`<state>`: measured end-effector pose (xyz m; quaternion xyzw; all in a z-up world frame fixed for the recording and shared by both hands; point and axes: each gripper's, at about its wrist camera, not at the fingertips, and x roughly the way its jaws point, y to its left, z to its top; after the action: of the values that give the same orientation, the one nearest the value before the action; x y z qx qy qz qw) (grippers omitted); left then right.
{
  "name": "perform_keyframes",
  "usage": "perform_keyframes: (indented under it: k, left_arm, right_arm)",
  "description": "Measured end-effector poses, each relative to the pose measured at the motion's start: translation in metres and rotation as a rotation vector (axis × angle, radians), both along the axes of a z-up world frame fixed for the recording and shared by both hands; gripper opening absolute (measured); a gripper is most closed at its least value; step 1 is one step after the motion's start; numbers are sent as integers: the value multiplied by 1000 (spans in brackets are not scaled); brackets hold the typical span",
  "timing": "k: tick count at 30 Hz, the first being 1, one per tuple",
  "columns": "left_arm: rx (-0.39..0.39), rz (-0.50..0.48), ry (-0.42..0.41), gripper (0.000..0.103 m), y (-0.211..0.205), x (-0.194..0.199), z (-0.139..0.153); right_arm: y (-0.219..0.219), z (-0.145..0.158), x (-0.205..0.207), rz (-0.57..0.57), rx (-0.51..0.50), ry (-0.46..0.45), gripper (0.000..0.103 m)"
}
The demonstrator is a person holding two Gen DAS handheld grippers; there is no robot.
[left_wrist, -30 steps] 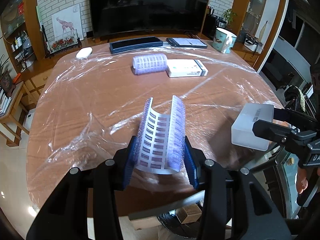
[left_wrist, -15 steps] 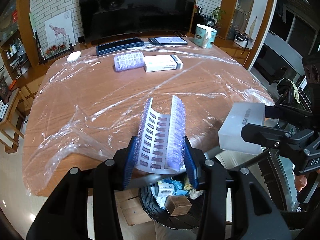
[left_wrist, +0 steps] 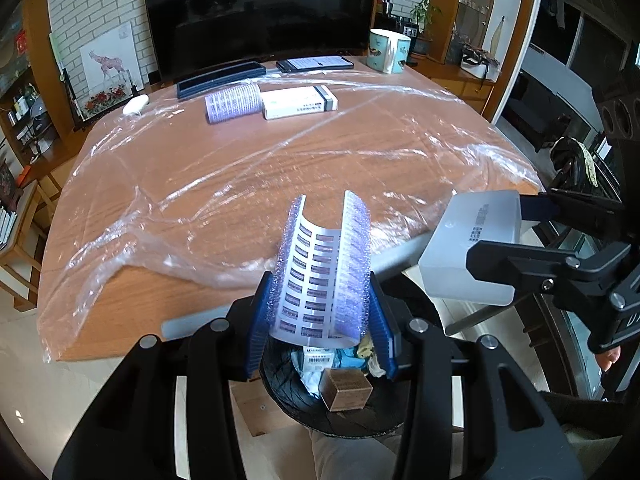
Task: Collect trash
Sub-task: 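Carry the hair roller with the left tool while the right tool carries the plastic box to the bin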
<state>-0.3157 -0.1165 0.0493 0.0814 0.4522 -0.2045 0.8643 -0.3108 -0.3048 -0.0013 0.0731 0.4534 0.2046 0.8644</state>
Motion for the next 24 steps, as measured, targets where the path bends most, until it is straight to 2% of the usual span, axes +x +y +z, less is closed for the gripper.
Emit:
perform_keyframes:
  k: [24]
  left_arm:
    - [51,11,94,45,-5,-31,-40]
  right_arm:
    - [0,-35,-19,46,-26,92,83]
